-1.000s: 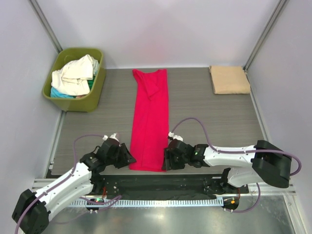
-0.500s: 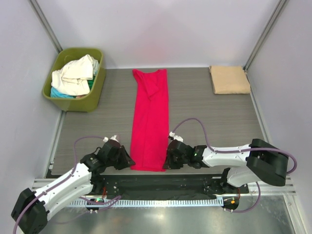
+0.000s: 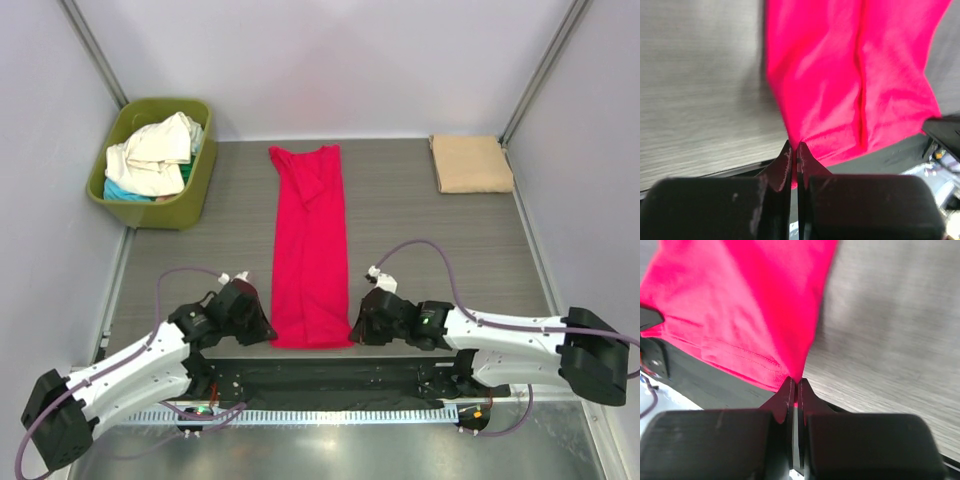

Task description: Fold and stack the t-shirts

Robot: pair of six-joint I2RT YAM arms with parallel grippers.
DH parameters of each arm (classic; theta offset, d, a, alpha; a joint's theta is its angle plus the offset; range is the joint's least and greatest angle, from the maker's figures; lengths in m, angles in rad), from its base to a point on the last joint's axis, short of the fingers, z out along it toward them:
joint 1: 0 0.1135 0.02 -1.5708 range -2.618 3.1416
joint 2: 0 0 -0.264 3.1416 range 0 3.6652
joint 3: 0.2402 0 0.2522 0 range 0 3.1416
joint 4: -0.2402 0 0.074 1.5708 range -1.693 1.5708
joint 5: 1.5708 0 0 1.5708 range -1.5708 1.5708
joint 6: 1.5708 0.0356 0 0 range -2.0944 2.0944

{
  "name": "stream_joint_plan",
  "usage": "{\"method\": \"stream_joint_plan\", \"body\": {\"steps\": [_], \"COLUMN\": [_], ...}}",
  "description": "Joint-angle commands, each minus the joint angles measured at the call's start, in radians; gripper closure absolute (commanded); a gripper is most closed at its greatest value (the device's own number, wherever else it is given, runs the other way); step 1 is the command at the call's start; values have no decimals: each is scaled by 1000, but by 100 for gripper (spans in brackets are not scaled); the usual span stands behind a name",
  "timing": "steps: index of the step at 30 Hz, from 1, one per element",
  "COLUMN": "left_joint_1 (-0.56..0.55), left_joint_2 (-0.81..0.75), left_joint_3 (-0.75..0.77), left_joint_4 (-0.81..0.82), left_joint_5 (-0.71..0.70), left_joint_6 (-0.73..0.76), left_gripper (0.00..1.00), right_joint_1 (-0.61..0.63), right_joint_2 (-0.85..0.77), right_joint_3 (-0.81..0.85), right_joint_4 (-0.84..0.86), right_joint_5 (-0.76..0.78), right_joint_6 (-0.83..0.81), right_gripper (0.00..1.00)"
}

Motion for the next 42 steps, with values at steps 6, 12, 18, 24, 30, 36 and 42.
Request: {"method": "stream_joint_plan", "body": {"steps": [6, 12, 18, 24, 30, 36, 42], "left_joint_1": [9, 128, 291, 395, 429, 460, 512], "left_joint_2": [266, 520, 802, 1025, 1194, 1317, 1507], "left_joint_3": [417, 707, 957, 1160, 1292, 1405, 1628], "left_joint_4": [-134, -140, -130, -117, -110, -122, -220], "left_joint_5": [-270, -299, -254, -168, -106, -75, -11], "left_joint_6": [180, 323, 416, 447, 458, 473, 476], "left_gripper": [100, 100, 100, 100, 100, 100, 65], "right_joint_1": [-177, -364, -507, -603, -643, -663, -706], "right_joint_2": [38, 234, 443, 675, 822, 910, 1066], "right_joint_3": [296, 555, 802, 990, 1105, 1177, 1365], "right_joint_4": [-117, -120, -118, -118, -120, -120, -158], "right_joint_5": [131, 103, 36, -53, -119, -156, -199], "right_joint_6": [-234, -443, -556, -596, -612, -624, -635], "right_gripper": [99, 99, 99, 99, 99, 99, 66]}}
